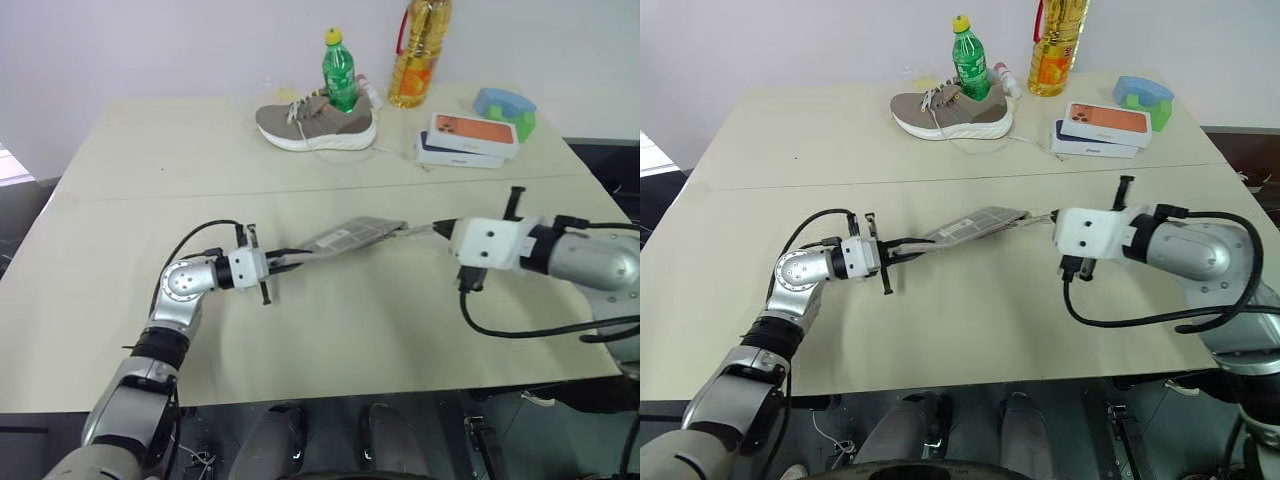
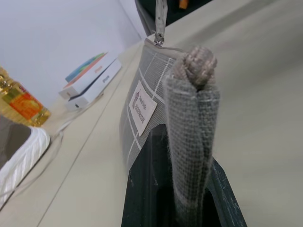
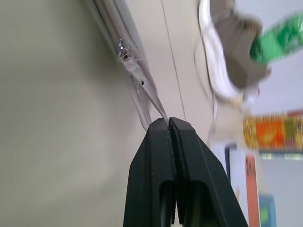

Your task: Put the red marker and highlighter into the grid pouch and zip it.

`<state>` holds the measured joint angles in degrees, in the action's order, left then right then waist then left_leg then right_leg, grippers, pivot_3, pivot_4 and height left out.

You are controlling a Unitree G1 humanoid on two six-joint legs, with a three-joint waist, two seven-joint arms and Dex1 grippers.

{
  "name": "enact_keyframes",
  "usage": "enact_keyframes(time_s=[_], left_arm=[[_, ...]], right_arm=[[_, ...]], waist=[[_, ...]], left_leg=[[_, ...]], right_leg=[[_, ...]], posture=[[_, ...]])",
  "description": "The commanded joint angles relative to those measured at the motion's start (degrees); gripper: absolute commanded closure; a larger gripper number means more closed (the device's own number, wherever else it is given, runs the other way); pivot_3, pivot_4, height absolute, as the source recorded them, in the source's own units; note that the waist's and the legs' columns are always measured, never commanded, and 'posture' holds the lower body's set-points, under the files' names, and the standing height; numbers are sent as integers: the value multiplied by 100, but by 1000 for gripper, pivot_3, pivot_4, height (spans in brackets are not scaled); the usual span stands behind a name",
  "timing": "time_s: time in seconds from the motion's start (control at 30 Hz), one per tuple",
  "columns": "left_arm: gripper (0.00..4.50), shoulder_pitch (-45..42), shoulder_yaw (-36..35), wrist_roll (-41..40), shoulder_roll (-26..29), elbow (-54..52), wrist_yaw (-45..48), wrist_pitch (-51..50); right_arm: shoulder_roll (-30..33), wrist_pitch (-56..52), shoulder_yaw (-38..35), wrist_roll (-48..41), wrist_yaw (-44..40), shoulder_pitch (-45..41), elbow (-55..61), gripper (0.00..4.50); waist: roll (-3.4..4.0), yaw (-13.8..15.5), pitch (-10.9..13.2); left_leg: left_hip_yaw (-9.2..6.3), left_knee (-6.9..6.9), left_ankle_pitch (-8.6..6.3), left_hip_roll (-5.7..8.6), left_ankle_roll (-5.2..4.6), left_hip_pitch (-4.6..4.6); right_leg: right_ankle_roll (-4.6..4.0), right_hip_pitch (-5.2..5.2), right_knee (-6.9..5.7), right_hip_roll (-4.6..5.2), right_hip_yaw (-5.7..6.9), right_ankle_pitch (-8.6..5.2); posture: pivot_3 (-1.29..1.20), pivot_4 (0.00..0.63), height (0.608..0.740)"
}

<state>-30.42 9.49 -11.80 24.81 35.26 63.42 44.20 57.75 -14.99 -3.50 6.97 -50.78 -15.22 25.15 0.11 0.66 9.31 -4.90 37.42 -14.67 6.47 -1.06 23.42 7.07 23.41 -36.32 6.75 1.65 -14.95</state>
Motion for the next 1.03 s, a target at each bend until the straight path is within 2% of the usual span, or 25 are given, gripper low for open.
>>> enact_keyframes(time_s=[0.03, 0.23, 0.3, 0.33, 0.4, 0.5, 0.53, 0.63, 0.8, 0.87, 1.03], left_arm=[[4500, 172, -244, -170, 217, -130, 68, -139], [4500, 470, -251, -508, 285, -577, 263, -679], [3836, 573, -284, -738, 273, -814, 315, -1163], [3543, 616, -298, -790, 276, -913, 317, -1348], [2526, 703, -327, -752, 303, -1049, 271, -1577], [974, 957, -432, -655, 413, -1306, -78, -2323], [482, 1091, -494, -664, 489, -1429, -272, -2797], [482, 1496, -846, -954, 632, -1854, -799, -4003], [482, 2104, -1673, -1126, 720, -2363, -1826, -4971], [482, 2231, -1841, -1082, 745, -2503, -2162, -5365], [482, 2452, -2045, -951, 786, -2754, -2497, -5582]], right_arm=[[200, 37, -365, 220, 189, 40, -117, 4432], [93, -60, -197, 200, 141, 422, -158, 4432], [-67, -343, -245, -78, 76, 520, -22, 4500], [-120, -463, -263, -187, 45, 543, 22, 4230], [-211, -619, -308, -326, 71, 606, 92, 3557], [-544, -1133, -551, -804, 101, 842, 281, 2079], [-738, -1329, -709, -1068, 121, 962, 362, 2071], [-1211, -1814, -1223, -1747, 192, 1287, 547, 2071], [-1831, -2537, -2301, -2857, 417, 1553, 512, 2071], [-1908, -2673, -2517, -3120, 474, 1632, 471, 2071], [-1954, -2641, -2625, -3373, 633, 1792, 316, 2071]], waist=[[0, 4, 0], [0, 12, 0], [0, 5, 0], [0, 3, 0], [0, -1, 0], [0, 5, 0], [-2, 7, -1], [-1, 4, -2], [0, 12, -2], [3, 12, -3], [7, 6, -6]], left_leg=[[0, 0, 0, 0, 0, 0], [0, 1, 0, 1, 0, 0], [-1, 1, 0, 1, 0, 0], [-1, 1, 0, 0, 0, 0], [-1, 1, 0, -2, 0, 0], [-2, 1, 0, -2, 0, -1], [-2, 1, 0, -2, 0, -2], [-5, -6, -1, -3, -1, -3], [-6, -3, -9, -3, -16, -7], [-6, -4, -17, -4, -26, -11], [-4, -10, -18, -4, -28, -17]], right_leg=[[0, 0, 0, 0, 0, 0], [0, -2, 0, 2, 0, 0], [0, -2, 0, 2, 0, 0], [0, -3, 0, 1, -1, 0], [0, -1, 0, -1, -1, 0], [0, -4, 0, 1, -1, 0], [0, -4, 0, 1, -1, 0], [0, -4, 1, 0, -3, 0], [-1, -8, -1, 0, -5, 0], [-1, -11, -2, 0, -5, 0], [-2, -12, -2, 0, -7, 0]], posture=[[0, 150, 740], [0, 150, 740], [0, 150, 740], [0, 150, 740], [0, 150, 740], [0, 150, 740], [0, 150, 740], [0, 150, 740], [0, 150, 740], [0, 150, 740], [0, 150, 740]])
